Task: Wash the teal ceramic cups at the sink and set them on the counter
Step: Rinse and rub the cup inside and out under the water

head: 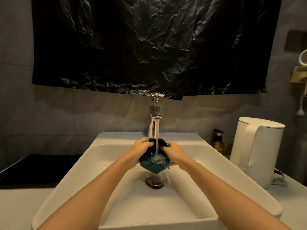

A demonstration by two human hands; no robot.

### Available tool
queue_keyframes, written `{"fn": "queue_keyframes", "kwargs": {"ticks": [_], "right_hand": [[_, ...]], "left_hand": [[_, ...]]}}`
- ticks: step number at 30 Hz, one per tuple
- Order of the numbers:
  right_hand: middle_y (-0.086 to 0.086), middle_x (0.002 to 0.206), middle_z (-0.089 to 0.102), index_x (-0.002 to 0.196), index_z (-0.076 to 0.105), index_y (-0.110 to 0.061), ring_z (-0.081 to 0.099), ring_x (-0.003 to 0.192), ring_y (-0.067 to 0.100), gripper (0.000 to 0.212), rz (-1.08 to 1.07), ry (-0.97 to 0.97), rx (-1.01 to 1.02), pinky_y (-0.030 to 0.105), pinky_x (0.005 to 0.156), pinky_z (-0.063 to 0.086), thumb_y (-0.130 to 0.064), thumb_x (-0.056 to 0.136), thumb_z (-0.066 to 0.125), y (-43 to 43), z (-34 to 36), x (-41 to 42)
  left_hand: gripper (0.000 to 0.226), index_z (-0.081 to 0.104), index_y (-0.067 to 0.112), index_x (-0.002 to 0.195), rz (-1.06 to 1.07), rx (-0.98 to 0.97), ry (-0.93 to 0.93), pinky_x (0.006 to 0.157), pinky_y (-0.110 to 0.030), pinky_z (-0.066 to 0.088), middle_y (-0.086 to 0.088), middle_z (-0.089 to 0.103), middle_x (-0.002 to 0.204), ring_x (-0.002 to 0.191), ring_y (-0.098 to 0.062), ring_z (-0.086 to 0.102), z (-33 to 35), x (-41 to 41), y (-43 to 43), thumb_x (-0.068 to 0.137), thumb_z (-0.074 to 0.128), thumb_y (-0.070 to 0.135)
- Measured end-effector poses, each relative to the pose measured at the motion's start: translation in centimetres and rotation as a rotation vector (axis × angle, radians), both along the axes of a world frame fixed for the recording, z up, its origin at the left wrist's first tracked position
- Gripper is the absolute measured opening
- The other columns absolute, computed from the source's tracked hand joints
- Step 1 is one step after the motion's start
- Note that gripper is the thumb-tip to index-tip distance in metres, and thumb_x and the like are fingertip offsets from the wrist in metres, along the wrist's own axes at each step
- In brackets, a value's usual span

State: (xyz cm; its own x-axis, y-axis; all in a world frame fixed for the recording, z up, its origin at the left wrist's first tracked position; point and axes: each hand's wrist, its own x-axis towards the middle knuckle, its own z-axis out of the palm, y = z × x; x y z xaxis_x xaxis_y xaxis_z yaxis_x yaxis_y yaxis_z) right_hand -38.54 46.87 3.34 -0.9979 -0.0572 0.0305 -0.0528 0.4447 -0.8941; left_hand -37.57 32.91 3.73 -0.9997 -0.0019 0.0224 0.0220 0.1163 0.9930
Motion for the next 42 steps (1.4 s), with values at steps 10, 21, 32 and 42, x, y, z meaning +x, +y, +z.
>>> {"fn": "queue_keyframes", "kwargs": {"ticks": [10, 21, 32, 42], "right_hand": [[0.009, 0.100, 0.060, 0.106, 0.053, -0.012, 0.057, 0.094, 0.026, 0.021, -0.148, 0.093, 0.256, 0.036, 0.077, 0.047, -0.023, 0.089, 0.045, 0.4, 1.7, -0.1], [0.006, 0.099, 0.063, 0.101, 0.058, -0.017, 0.058, 0.089, 0.023, 0.021, -0.065, 0.141, 0.539, 0.032, 0.075, 0.047, -0.029, 0.088, 0.047, 0.4, 2.1, 0.8], [0.009, 0.110, 0.058, 0.114, 0.048, -0.014, 0.055, 0.097, 0.027, 0.027, -0.153, 0.160, 0.434, 0.033, 0.077, 0.044, -0.024, 0.089, 0.043, -0.4, 2.2, 1.1], [0.010, 0.113, 0.056, 0.120, 0.037, -0.016, 0.055, 0.094, 0.024, 0.029, -0.218, 0.260, 0.114, 0.042, 0.088, 0.051, -0.011, 0.092, 0.042, 0.0, 1.8, 0.8]], "left_hand": [[0.016, 0.057, 0.016, 0.109, 0.073, -0.609, 0.264, 0.053, -0.023, 0.052, -0.002, 0.063, 0.100, 0.073, -0.017, 0.060, -1.1, -0.4, 0.1, 0.094, 0.052, 0.014], [0.019, 0.063, 0.010, 0.101, 0.076, -0.803, 0.318, 0.064, -0.027, 0.042, -0.009, 0.065, 0.092, 0.078, -0.019, 0.055, -1.8, -0.8, 1.3, 0.094, 0.045, 0.010], [0.025, 0.062, 0.008, 0.111, 0.155, -0.543, 0.264, 0.075, -0.029, 0.043, -0.013, 0.066, 0.105, 0.095, -0.027, 0.060, -1.8, -1.0, 1.2, 0.093, 0.045, 0.003], [0.018, 0.051, 0.003, 0.113, 0.074, 0.125, -0.198, 0.067, -0.042, 0.059, -0.018, 0.063, 0.101, 0.082, -0.032, 0.066, -1.1, -0.9, 2.7, 0.097, 0.043, 0.005]]}}
